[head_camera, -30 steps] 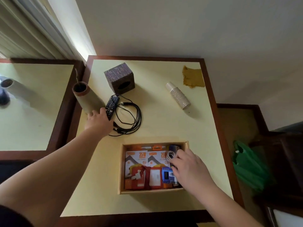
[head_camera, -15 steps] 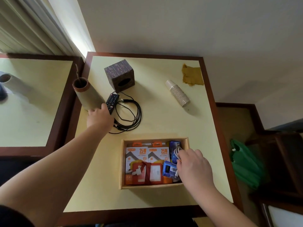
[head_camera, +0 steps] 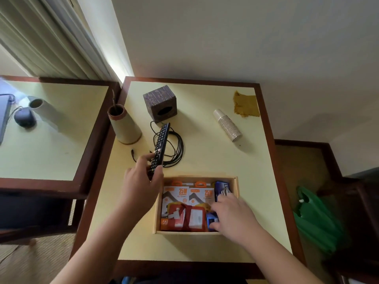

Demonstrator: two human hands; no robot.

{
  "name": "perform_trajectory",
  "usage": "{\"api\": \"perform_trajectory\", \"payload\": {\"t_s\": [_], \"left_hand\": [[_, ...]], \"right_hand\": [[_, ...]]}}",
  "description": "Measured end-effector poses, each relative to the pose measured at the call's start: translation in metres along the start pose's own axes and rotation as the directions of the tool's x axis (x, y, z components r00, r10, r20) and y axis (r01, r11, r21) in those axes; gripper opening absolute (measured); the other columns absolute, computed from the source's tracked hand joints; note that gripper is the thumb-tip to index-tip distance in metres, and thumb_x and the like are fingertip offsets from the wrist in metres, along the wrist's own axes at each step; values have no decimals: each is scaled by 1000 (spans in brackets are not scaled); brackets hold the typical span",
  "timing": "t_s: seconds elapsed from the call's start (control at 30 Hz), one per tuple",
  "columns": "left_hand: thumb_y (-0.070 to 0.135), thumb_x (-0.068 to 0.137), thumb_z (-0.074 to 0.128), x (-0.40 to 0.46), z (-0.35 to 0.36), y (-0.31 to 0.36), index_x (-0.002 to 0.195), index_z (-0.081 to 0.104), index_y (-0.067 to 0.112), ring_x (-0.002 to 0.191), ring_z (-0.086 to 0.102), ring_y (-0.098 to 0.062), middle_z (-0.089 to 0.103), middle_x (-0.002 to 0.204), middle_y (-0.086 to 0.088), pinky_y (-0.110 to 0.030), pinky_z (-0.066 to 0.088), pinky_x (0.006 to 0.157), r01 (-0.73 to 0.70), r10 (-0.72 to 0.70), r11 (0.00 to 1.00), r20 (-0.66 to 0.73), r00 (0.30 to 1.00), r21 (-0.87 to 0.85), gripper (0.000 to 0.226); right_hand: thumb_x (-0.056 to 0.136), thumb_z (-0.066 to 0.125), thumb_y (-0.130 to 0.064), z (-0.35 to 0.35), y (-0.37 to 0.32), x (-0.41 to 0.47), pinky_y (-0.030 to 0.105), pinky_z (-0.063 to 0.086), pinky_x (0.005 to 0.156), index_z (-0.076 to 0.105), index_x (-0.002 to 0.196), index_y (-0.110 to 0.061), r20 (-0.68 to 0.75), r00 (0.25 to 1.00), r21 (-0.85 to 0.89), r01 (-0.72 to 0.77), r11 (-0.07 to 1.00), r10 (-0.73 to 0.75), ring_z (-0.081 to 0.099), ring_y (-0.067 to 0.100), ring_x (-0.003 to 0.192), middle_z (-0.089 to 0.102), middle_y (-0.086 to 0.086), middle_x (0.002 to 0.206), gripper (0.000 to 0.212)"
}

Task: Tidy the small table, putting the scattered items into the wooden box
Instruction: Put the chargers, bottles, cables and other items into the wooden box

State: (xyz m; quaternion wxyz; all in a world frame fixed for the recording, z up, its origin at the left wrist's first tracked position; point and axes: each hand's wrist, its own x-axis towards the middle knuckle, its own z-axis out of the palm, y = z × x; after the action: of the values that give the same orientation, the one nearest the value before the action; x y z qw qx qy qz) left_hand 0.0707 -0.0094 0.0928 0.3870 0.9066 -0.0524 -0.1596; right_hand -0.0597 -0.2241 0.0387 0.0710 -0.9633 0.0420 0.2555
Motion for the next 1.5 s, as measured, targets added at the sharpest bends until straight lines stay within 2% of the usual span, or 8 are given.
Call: {"api": "perform_trajectory", "payload": {"t_s": [0.1,0.2,0.33,0.47,0.87,1.03,1.13,1.5], "left_hand": [[27,107,51,-25,2,13,130,53,26,89,75,-15,71,104,-9,-23,59,61,139,-67,899,184,981,-415,23],[26,105,51,-41,5,14,129,60,24,95,76,-27,74,110,-14,-43,65,78,303,-75,710,359,930,-636,25],[26,103,54,-53,16,9,134,58,20,107,72,-42,73,118,-16,-62,56,96,370,-33,623,450,892,-689,32],[25,101,63,-59,33,13,132,57,25,99,76,-32,76,111,-9,-54,62,86,269,2,733,398,917,-625,31],[33,91,78,-54,58,1,123,55,39,100,70,-4,73,106,10,-37,63,84,21,51,920,172,984,-392,40],[29,96,69,-28,35,8,143,36,59,106,56,5,52,123,25,-23,56,87,-164,166,986,57,985,-32,64],[44,96,63,-9,23,6,151,23,63,122,38,0,46,128,30,-29,41,102,-283,266,935,108,958,213,70],[50,90,62,13,24,-41,108,72,40,107,43,-11,54,115,14,-33,54,84,-488,469,768,154,870,416,23]], "right_hand": [[94,65,-53,-7,-1,1,36,48,96,66,127,-27,16,1000,52,-3,999,2,49,18,114,60,-6,119,42],[99,60,-51,-21,-7,-1,22,52,85,72,118,-35,-76,987,497,-87,863,144,59,2,104,67,-19,109,28],[100,57,-55,-50,-20,-1,15,54,67,74,108,-32,-53,971,933,-35,359,232,71,-3,82,77,-13,94,30],[92,70,-57,-63,-20,5,37,63,83,76,110,-29,-67,978,973,19,232,199,76,9,89,79,-8,97,35],[95,76,-29,-59,-2,13,41,64,82,75,108,-24,-121,977,953,64,297,177,77,15,86,78,-1,92,14],[103,61,-38,-65,10,16,22,47,77,61,136,-43,-128,990,715,138,686,-66,62,1,94,63,-17,104,34],[103,59,-42,-64,14,25,26,48,80,54,142,-48,-174,978,555,190,810,-110,58,5,95,54,-13,106,40],[102,61,-34,-28,18,47,35,54,79,64,133,-29,-392,874,85,345,935,-287,57,16,99,67,-9,110,31]]}}
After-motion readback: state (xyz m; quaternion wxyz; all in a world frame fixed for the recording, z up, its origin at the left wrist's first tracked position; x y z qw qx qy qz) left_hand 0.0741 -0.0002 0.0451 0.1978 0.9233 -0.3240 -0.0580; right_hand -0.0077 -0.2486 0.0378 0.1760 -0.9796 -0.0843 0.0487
